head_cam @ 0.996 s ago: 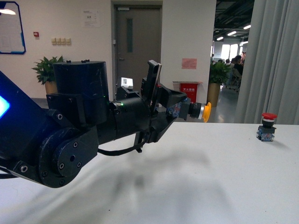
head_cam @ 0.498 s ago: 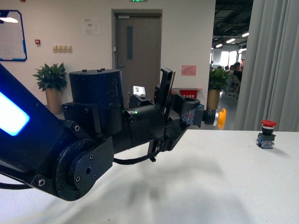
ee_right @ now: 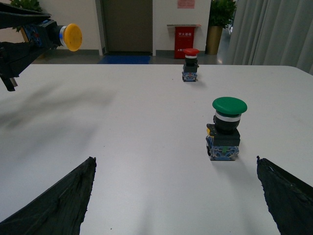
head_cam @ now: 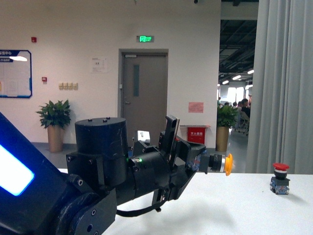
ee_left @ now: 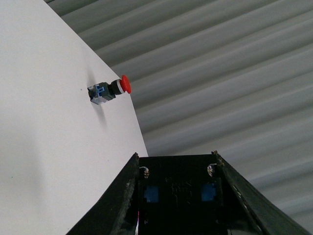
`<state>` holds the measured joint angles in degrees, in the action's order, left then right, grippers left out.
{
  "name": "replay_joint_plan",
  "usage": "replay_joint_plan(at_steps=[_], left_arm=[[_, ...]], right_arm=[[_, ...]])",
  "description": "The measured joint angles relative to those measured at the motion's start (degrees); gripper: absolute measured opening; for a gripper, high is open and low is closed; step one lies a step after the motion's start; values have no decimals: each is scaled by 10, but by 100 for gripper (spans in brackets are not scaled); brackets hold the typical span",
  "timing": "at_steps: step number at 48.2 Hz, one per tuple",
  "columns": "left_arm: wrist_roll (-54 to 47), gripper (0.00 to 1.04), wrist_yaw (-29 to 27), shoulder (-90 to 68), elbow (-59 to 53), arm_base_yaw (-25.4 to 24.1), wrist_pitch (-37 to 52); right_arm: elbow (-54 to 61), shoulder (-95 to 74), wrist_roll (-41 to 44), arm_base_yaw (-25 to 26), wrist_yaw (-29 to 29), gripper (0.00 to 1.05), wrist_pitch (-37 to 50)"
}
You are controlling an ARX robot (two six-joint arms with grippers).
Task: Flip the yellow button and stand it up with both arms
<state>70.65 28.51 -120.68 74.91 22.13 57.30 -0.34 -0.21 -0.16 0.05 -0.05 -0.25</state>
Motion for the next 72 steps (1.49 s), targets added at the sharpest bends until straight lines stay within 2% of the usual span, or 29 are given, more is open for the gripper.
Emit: replay_joint_plan(at_steps=[13,18,23,27,49,72], left_arm=[[0,36,0,0,0,0,0],[0,36,0,0,0,0,0],[0,36,0,0,0,0,0],[0,36,0,0,0,0,0],[0,36,0,0,0,0,0],[0,36,0,0,0,0,0]], right_arm=[[0,-2,-5,0,3,97,-3],[-18,-57,-103,4,10,97,-19],[-42,-176,-249,3,-9,97,57],[-71,-269,-322,-10,-21,97,119],[-189,-579,-498,-53,-65,97,283],[-292,-701,-649,-98,-66,97,321]])
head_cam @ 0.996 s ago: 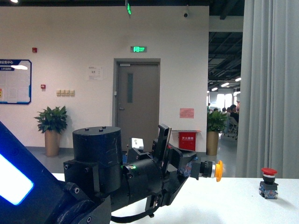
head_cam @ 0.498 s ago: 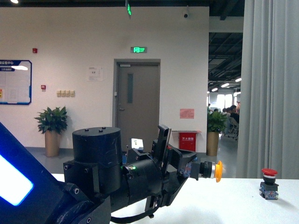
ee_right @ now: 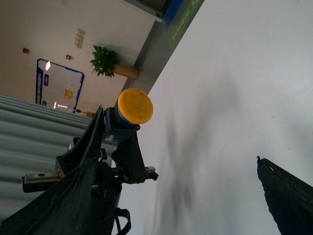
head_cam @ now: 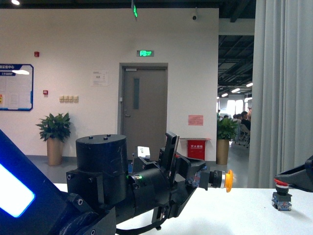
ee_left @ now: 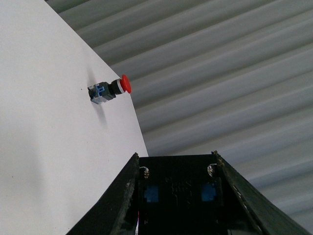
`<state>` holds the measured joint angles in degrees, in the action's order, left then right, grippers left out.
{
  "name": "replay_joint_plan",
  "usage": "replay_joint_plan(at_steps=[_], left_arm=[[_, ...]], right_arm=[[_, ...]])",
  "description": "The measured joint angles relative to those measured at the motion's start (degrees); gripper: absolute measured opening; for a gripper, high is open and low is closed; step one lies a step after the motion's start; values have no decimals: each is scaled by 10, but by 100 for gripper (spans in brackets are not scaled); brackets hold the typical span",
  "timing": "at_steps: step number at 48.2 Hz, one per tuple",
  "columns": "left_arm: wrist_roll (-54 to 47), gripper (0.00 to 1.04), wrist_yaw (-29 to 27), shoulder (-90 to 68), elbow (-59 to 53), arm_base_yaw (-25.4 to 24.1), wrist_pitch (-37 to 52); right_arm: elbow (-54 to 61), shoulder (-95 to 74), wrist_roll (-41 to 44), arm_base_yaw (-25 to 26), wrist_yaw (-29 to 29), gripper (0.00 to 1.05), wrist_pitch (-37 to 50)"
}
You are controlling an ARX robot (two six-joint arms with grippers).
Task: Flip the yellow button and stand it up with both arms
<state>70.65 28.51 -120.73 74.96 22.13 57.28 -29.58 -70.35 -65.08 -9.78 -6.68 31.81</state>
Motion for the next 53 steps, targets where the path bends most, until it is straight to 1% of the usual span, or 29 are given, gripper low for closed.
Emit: replay_joint_plan(at_steps=[17,25,32,41,53], left_arm=[[0,36,0,0,0,0,0],[0,36,0,0,0,0,0],[0,36,0,0,0,0,0],[0,36,0,0,0,0,0],[0,36,0,0,0,0,0]], right_arm=[[-54,-70,-53,-38,27,97,18],[-90,-108,-134,-55,42,97,41],[-103,-123,-179,-70,54,97,53],[-104,-162,-260,-68,81,97,96],[-130,-200,-329,-70,97,97,104]])
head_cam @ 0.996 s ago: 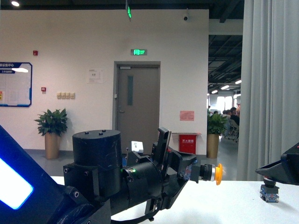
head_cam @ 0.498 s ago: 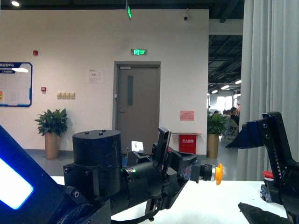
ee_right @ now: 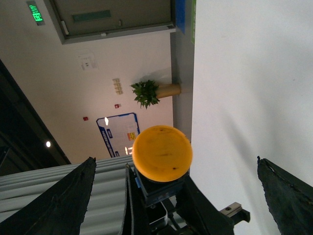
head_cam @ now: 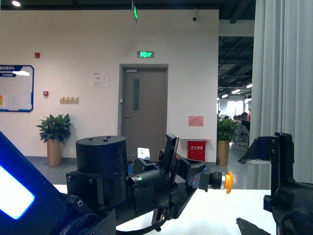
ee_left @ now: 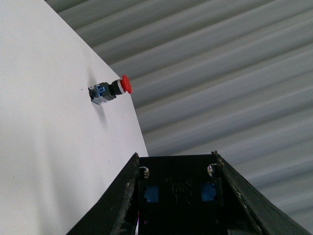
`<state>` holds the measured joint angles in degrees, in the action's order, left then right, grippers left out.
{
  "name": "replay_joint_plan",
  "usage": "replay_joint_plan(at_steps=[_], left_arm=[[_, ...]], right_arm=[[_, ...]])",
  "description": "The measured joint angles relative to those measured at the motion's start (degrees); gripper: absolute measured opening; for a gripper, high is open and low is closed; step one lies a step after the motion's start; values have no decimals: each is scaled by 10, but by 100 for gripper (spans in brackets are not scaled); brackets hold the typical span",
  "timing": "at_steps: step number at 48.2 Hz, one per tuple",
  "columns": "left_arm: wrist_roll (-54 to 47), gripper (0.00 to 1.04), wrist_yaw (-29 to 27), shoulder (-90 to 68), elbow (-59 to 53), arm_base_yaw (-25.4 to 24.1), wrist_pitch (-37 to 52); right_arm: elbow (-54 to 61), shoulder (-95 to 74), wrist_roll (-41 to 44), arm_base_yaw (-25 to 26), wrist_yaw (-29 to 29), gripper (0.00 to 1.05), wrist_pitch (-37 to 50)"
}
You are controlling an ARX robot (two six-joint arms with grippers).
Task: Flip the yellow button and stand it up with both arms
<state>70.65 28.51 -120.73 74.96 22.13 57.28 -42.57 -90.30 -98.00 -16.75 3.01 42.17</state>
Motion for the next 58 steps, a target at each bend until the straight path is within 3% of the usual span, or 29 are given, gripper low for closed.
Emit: replay_joint_plan(at_steps=[58], left_arm=[[0,36,0,0,0,0,0]], right_arm=[[-117,-80,-13,-31,36,97,-25]])
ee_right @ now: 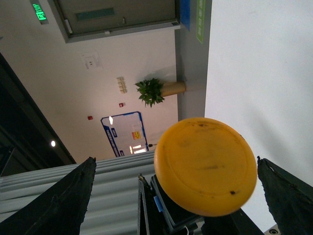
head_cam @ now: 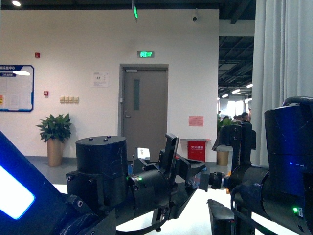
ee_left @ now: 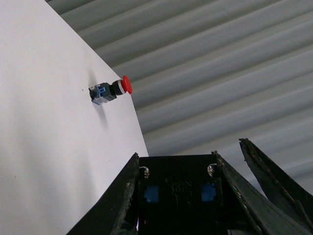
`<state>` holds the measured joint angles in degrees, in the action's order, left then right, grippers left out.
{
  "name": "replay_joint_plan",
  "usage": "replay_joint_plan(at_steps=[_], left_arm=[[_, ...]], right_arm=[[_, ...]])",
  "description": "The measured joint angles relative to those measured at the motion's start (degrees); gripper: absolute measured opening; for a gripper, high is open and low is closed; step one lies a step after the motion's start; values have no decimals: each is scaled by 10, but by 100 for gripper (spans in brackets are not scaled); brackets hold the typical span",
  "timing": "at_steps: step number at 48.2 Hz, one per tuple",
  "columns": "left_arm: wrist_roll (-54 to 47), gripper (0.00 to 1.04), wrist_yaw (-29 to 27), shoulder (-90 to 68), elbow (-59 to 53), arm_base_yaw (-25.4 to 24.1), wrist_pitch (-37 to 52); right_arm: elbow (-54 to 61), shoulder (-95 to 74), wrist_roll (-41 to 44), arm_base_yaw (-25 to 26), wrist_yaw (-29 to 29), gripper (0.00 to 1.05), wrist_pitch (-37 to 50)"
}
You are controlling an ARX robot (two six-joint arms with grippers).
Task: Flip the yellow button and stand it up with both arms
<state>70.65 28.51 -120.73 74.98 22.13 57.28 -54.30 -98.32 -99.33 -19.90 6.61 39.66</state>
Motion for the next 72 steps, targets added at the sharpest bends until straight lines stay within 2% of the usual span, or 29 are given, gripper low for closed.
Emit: replay_joint_plan(at_steps=[16,25,31,33,46,50,58,61,72], left_arm=[[0,36,0,0,0,0,0],[0,36,0,0,0,0,0],[0,36,0,0,1,0,0],[0,36,0,0,1,0,0],[0,37,0,0,1,0,0],[0,51,0,0,1,0,0],[0,88,0,0,2,0,0],[0,99,0,0,2,0,0],[0,98,0,0,2,0,0]], right_arm=[[-3,-7,-2,16,2,97,2],[-3,-8,-2,15,2,69,0],[-3,-11,-2,14,4,42,-3],[-3,-12,-2,14,4,37,-3],[-1,-12,-1,16,2,37,0],[2,-11,0,17,2,37,0],[4,-10,1,21,2,36,0],[6,-10,2,21,2,36,2],[16,2,8,24,2,36,2]])
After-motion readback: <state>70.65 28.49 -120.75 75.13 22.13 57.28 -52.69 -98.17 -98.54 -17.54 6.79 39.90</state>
